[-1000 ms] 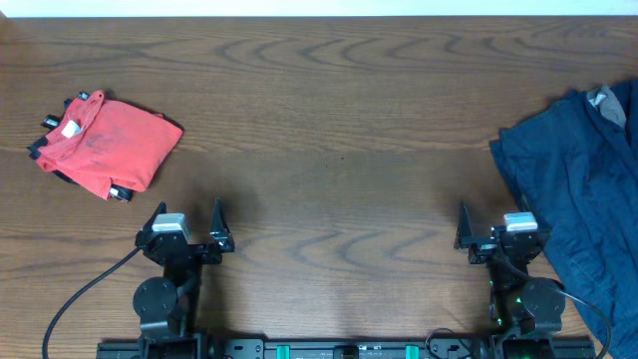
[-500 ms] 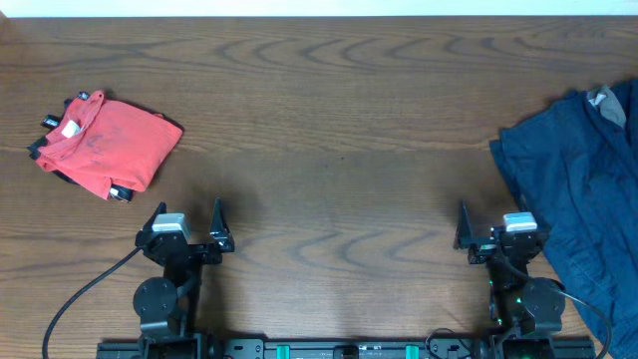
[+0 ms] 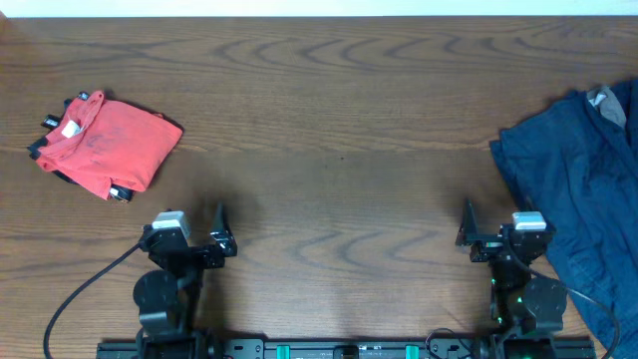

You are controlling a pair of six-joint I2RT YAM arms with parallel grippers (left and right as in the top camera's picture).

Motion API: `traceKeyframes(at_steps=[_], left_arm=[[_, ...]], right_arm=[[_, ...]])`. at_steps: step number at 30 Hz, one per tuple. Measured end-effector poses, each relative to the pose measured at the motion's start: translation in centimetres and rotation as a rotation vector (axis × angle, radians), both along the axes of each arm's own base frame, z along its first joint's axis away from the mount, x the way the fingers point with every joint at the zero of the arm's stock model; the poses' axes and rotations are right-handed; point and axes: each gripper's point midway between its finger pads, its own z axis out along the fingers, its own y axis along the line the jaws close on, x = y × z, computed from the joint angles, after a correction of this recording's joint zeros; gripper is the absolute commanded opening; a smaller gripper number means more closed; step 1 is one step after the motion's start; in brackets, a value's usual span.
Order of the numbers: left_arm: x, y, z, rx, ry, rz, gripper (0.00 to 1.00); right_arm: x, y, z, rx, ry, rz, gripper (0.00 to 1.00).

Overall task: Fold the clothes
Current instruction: 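Reach the right gripper into the navy pile and grasp the pants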

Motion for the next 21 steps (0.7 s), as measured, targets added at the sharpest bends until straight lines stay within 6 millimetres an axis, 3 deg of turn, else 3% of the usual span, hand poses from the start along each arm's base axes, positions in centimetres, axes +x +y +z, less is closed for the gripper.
traceKeyframes(at_steps=[3,7,10,16,21], left_arm=[[-0.4,-0.2,0.1,-0.015,0.106,-0.006,0.98],[-0.4,-0.2,2.7,-0.019,0.203,-0.007,0.98],[0.1,-0.1,4.4,-0.024,0.279,-0.006,0.98],[1.7,0.1,4.7,-0.035,0.436,-0.006,0.98],[2.5,0.1,3.4,-0.042,0.516,-0.005,0.98]], right_arm=[[0.0,-0.9,0.1,0.0,0.077,-0.051,0.99],[0.5,-1.8,2.0,-0.008,0.155,-0.109,0.99],[1.4,-2.7,2.2,-0.021,0.277,-0.152,0.99],[3.9,-5.4,-0.7,-0.031,0.611,-0.244,0.99],[6.8,-6.4,-4.1,-0.026,0.76,-0.265,0.99]])
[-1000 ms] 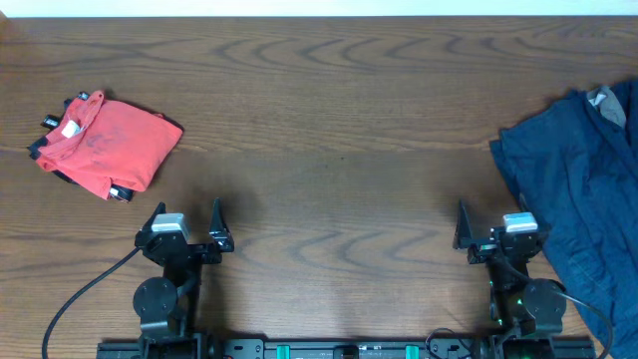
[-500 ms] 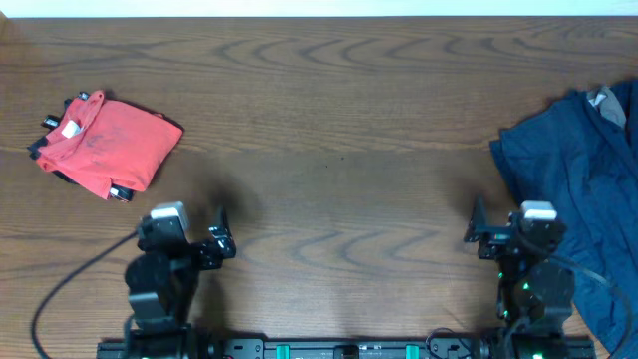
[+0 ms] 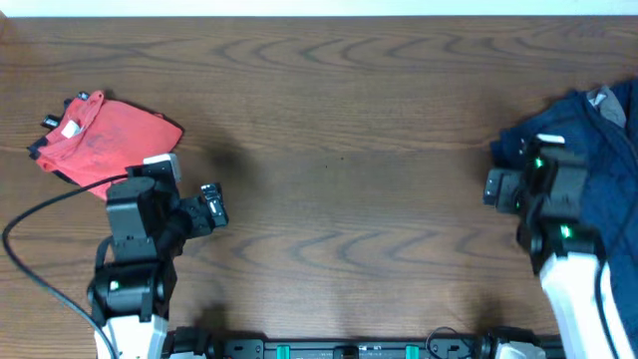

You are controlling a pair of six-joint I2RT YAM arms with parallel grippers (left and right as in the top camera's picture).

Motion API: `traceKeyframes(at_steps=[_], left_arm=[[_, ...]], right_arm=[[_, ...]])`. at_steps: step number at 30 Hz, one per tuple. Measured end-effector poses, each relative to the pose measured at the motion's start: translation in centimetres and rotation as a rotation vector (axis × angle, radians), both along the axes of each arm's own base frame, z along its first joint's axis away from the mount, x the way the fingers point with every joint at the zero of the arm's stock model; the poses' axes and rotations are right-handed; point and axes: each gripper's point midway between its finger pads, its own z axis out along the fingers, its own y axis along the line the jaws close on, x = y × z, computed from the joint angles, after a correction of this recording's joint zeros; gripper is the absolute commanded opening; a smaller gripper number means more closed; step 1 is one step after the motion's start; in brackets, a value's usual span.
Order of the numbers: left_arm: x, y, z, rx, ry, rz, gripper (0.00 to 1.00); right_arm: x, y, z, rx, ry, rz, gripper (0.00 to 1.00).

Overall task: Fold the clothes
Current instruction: 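Reach the right gripper into the navy pile and grasp the pants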

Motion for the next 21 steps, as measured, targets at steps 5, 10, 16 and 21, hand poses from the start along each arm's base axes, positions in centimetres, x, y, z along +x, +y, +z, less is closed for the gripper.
traceKeyframes(at_steps=[5,10,16,21], left_arm=[[0.1,0.0,-0.9,-0.004,0.039,0.0,0.98],[0.2,0.0,-1.2,-0.004,0.05,0.0,0.98],[0.2,0.0,-1.2,-0.004,0.05,0.0,0.98],[0.2,0.0,-1.2,-0.004,0.05,0.0,0.98]], right_arm=[[2.0,-1.3,-3.6,-0.022,0.065,-0.038,0.82],[2.5,-4.3,-7.8,-0.078,0.141,-0.133,0.67],[2.8,-5.8,-10.3,-0.086,0.163,-0.202,0.57],[2.9,-6.0,-11.1,-0.081,0.168,-0.217,0.32]])
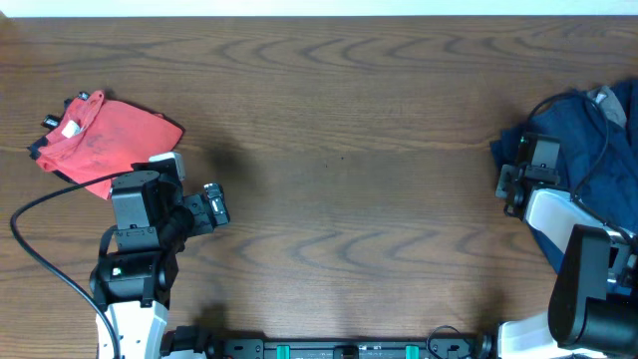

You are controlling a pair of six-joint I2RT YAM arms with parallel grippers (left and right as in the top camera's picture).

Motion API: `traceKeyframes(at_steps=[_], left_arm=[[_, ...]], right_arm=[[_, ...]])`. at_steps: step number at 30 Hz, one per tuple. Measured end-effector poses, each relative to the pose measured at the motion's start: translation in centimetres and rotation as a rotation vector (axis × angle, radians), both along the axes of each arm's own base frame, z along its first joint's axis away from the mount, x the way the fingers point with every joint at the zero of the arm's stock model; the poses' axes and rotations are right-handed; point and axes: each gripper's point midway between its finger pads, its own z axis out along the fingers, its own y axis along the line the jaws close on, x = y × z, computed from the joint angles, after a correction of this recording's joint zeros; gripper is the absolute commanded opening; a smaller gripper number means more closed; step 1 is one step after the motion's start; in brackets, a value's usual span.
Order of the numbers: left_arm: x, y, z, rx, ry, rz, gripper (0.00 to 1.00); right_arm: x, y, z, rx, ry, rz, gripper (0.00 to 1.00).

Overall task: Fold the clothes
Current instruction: 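Reach the right gripper into the navy pile and grasp the pants, then drag the navy pants with the right gripper leftward onto the table center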

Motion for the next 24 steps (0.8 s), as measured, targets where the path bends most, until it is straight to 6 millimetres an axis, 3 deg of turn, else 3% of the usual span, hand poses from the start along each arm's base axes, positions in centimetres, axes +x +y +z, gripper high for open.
traceKeyframes(at_steps=[2,4,12,15,18,20,22,24], left_arm=[[0.0,0.0,0.0,0.0,0.0,0.0,0.98],[0.0,0.0,0.0,0.0,0.0,0.0,0.98],[0.0,0.0,0.0,0.0,0.0,0.0,0.98],[0.0,0.0,0.0,0.0,0.0,0.0,0.98],[0.0,0.0,0.0,0.0,0.0,0.0,0.98],[0.0,0.0,0.0,0.0,-0.001,0.0,0.98],[0.0,0.0,0.0,0.0,-0.001,0.0,0.98],[0.0,0.0,0.0,0.0,-0.001,0.0,0.98]], right_arm=[[0.0,0.0,-0.1,0.0,0.0,-0.001,0.21],[0.3,-0.1,0.1,-0.003,-0.015,-0.005,0.01],[0.6,0.0,0.4,0.017,-0.037,-0.02,0.01],[1.4,0.1,2.8,0.024,-0.063,-0.014,0.01],[4.3,0.1,9.5,0.036,-0.195,0.009,0.01],[6.7,1.1,16.5,0.077,-0.334,0.068,0.01],[7.6,3.2,22.9,0.14,-0.446,0.159,0.01],[7.1,6.5,28.5,0.217,-0.519,0.279,0.01]])
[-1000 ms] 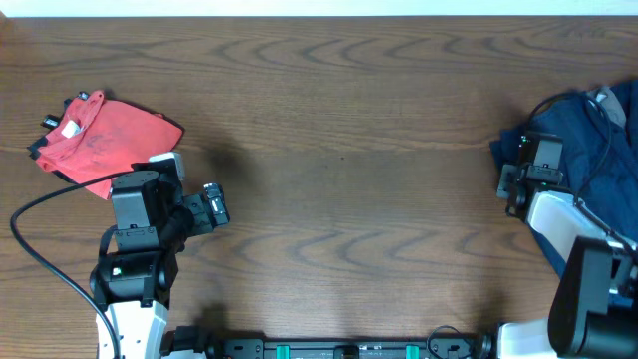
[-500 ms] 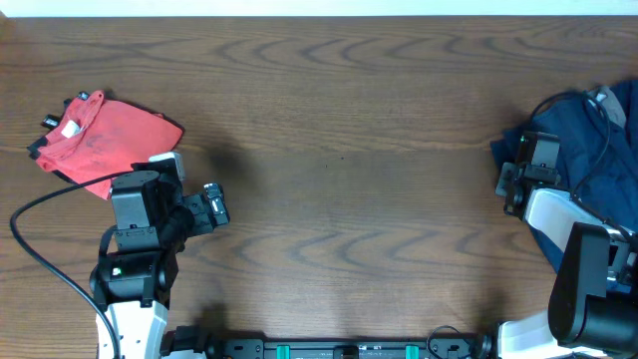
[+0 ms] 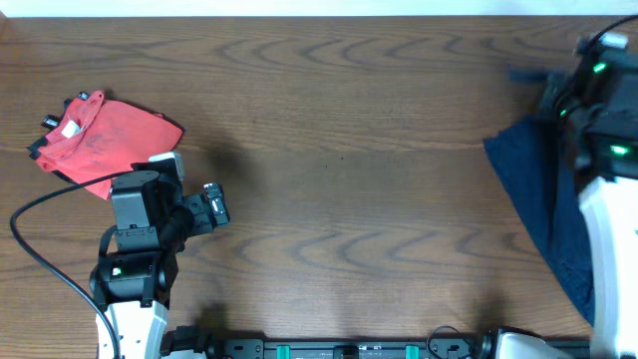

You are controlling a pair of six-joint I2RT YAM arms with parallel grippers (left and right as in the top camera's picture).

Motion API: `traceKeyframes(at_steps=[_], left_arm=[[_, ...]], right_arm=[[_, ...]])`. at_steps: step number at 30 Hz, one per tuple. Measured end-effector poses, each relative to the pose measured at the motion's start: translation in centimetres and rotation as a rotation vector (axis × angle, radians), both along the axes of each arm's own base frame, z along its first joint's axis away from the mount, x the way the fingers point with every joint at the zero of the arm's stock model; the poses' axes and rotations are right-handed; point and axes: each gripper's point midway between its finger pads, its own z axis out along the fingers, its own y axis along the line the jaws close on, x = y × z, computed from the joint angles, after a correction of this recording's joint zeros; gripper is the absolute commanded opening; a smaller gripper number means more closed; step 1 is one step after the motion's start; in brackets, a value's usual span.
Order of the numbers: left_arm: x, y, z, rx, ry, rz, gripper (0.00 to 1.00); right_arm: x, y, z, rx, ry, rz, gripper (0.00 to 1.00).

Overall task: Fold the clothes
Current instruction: 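Drag the navy pants with the right gripper leftward onto the table center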

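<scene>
A dark blue garment (image 3: 538,194) lies crumpled at the right edge of the table, partly under my right arm. The right gripper (image 3: 526,78) is blurred near the far right, above the garment's upper edge; its jaws cannot be made out. A folded red garment (image 3: 105,140) rests at the far left. My left gripper (image 3: 212,205) hangs just right of the red garment, pointing right, with nothing visibly in it; whether it is open or shut does not show.
The brown wooden table (image 3: 339,150) spans the whole view. A black cable (image 3: 40,214) loops from the left arm toward the front left. The arm bases sit along the front edge.
My right arm has moved from the blue garment's left edge to the far right corner. The blue garment has changed shape, its left side now a straighter diagonal edge. The left arm has not moved.
Both arms were tucked at the front edge, the red garment folded at the left and the blue one heaped at the right. Then both arms stood out over the table, the left near the red garment, the right at the blue one. Now the right is farther back.
</scene>
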Motion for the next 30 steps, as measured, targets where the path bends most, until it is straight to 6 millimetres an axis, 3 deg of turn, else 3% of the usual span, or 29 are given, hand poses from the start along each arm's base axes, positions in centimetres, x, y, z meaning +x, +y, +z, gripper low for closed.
traceKeyframes(at_steps=[2,4,7,11,15,19,20,22,25,27,30], left_arm=[[0.0,0.0,0.0,0.0,0.0,0.0,0.98],[0.0,0.0,0.0,0.0,0.0,0.0,0.98],[0.0,0.0,0.0,0.0,0.0,0.0,0.98],[0.0,0.0,0.0,0.0,0.0,0.0,0.98],[0.0,0.0,0.0,0.0,-0.001,0.0,0.98],[0.2,0.0,0.2,0.001,-0.01,0.0,0.98],[0.2,0.0,0.2,0.001,-0.011,0.0,0.98],[0.3,0.0,0.3,0.001,-0.016,0.0,0.98],[0.4,0.0,0.4,0.002,-0.021,0.0,0.98],[0.4,0.0,0.4,0.002,-0.02,0.0,0.98],[0.4,0.0,0.4,0.002,-0.021,0.0,0.98]], right_arm=[[-0.7,3.0,2.4,0.031,-0.032,0.1,0.01],[-1.8,6.7,2.6,0.068,-0.003,0.215,0.01],[-2.5,11.3,-0.4,0.117,0.105,0.349,0.01],[-2.1,15.1,-5.2,0.144,0.234,0.447,0.01],[0.7,18.5,-6.8,0.139,0.186,0.518,0.01],[4.9,22.4,-4.6,0.138,-0.032,0.592,0.02],[5.7,23.5,-3.8,0.14,-0.094,0.612,0.11],[6.9,25.3,-2.3,0.153,-0.197,0.641,0.43],[7.2,26.8,-2.3,0.163,-0.224,0.649,0.83],[7.3,26.3,-4.0,0.162,-0.163,0.603,0.99],[7.1,23.9,-6.9,0.108,-0.043,0.494,0.99]])
